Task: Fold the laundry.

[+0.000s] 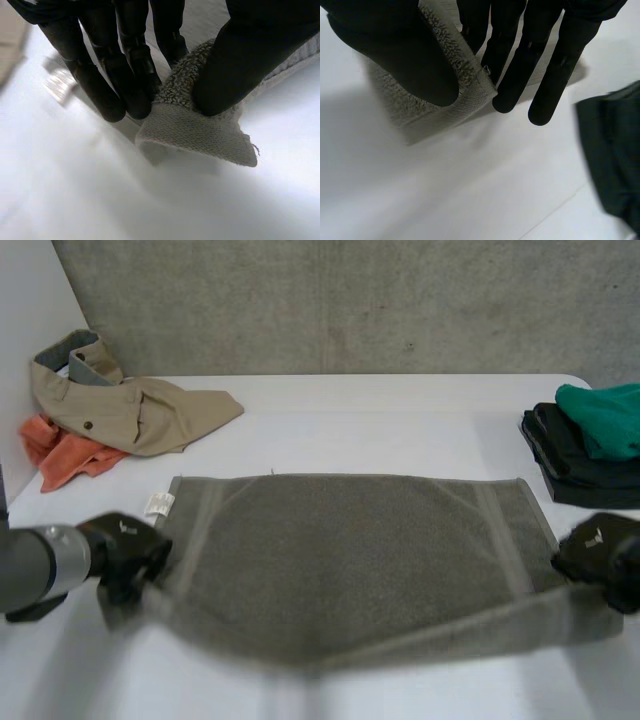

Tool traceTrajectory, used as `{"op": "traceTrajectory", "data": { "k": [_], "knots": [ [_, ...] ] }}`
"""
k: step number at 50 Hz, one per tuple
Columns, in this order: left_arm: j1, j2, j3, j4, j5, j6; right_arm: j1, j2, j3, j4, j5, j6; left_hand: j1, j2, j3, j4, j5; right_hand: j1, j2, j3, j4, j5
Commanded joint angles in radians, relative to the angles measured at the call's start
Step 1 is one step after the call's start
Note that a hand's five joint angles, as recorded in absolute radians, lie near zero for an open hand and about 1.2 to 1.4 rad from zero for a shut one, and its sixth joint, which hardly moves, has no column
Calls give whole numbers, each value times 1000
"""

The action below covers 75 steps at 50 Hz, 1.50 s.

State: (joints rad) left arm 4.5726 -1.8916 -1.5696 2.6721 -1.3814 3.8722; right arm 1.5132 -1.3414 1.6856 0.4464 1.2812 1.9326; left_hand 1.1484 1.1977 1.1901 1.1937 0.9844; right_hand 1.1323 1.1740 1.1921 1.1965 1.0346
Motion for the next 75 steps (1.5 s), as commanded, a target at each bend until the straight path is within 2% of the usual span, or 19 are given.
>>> {"op": "traceTrajectory", "data": {
  "k": [1,10,16,20,23,24,25,26,27,29,34,37,42,47,54,59,66,70,75],
  "knots": [
    [-38,-142,241,66,-56,-149,67,128,-95,-277,38,164,248,199,206,203,237,264,222,204,200,187],
    [-105,-360,601,20,-123,-273,120,315,-269,-537,87,269,248,199,206,203,237,264,222,204,200,187],
    [-152,-480,784,-26,-191,-286,157,436,-405,-574,125,272,248,199,206,203,237,264,222,204,200,187],
    [-170,-573,911,-52,-280,-283,180,533,-526,-589,159,275,248,199,206,203,237,264,222,204,200,187],
    [-175,-613,959,-64,-314,-286,189,597,-601,-586,178,272,248,199,206,203,237,264,222,204,200,187],
    [-178,-632,982,-72,-327,-290,193,616,-618,-584,181,272,248,199,206,203,237,-138,-179,-197,-202,-214],
    [-181,-639,991,-73,-329,-290,199,634,-635,-581,187,270,65,16,23,20,55,-607,-648,-666,-671,-683],
    [-184,-646,999,-77,-329,-290,205,652,-649,-577,197,269,-350,-399,-391,-395,-360,-899,-941,-959,-963,-976],
    [-193,-653,1010,-80,-329,-290,222,680,-676,-566,225,263,-974,-1023,-1016,-1019,-984,-958,-999,-1018,-1022,-1035],
    [-204,-650,1013,-75,-334,-290,228,691,-693,-554,247,266,-974,-1023,-1016,-1019,-984,-958,-999,-1018,-1022,-1035],
    [-210,-580,997,-43,-343,-303,219,627,-672,-532,270,322,-974,-1023,-1016,-1019,-984,-958,-999,-1018,-1022,-1035],
    [-205,-494,941,-12,-344,-329,202,532,-603,-534,267,443,-974,-1023,-1016,-1019,-984,-958,-999,-1018,-1022,-1035],
    [-207,-370,775,89,-282,-352,177,392,-482,-515,236,606,-974,-1023,-1016,-1019,-984,-958,-999,-1018,-1022,-1035],
    [-218,-317,585,189,-173,-280,154,282,-325,-402,164,646,-974,-1023,-1016,-1019,-984,-958,-999,-1018,-1022,-1035],
    [-221,-383,514,264,-143,-113,111,209,-172,-324,81,618,-974,-1023,-1016,-1019,-984,-958,-999,-1018,-1022,-1035],
    [-207,-500,597,324,-163,-27,90,192,-83,-348,44,579,-974,-1023,-1016,-1019,-984,-958,-999,-1018,-1022,-1035],
    [-204,-656,796,339,-179,23,90,188,-31,-393,47,566,-974,-1023,-1016,-1019,-984,-958,-999,-1018,-1022,-1035],
    [-196,-744,974,342,-192,53,99,162,-6,-406,59,575,-974,-1023,-1016,-1019,-984,-958,-999,-1018,-1022,-1035],
    [-142,-880,1256,347,-223,69,105,123,17,-423,63,589,-974,-1023,-1016,-1019,-984,-958,-999,-1018,-1022,-1035]
  ]
}}
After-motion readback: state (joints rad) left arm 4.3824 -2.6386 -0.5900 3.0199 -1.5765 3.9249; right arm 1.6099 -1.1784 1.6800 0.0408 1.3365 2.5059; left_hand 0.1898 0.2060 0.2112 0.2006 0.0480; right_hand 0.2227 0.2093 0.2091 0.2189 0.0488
